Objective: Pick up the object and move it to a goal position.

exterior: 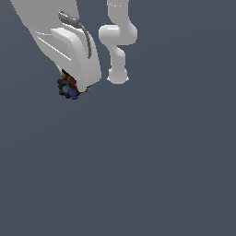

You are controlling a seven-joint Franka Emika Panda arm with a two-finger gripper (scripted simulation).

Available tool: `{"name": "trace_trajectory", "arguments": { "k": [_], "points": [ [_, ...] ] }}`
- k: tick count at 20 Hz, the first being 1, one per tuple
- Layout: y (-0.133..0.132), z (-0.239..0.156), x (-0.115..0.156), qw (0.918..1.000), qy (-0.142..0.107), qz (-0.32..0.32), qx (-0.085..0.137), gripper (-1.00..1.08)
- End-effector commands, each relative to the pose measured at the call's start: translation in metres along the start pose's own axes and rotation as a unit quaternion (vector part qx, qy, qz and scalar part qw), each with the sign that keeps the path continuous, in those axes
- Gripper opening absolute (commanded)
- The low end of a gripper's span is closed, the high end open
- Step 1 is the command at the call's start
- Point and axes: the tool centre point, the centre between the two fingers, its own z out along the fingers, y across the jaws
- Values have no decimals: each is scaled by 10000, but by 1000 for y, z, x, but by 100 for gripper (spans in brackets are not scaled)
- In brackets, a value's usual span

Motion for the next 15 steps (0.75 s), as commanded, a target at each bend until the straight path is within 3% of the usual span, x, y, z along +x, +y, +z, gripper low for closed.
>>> {"name": "trace_trajectory", "arguments": {
  "k": [1, 15],
  "points": [
    [-2, -8, 3, 10000, 2, -2, 3, -100],
    [-6, -24, 10, 10000, -1, -2, 2, -100]
  ]
}}
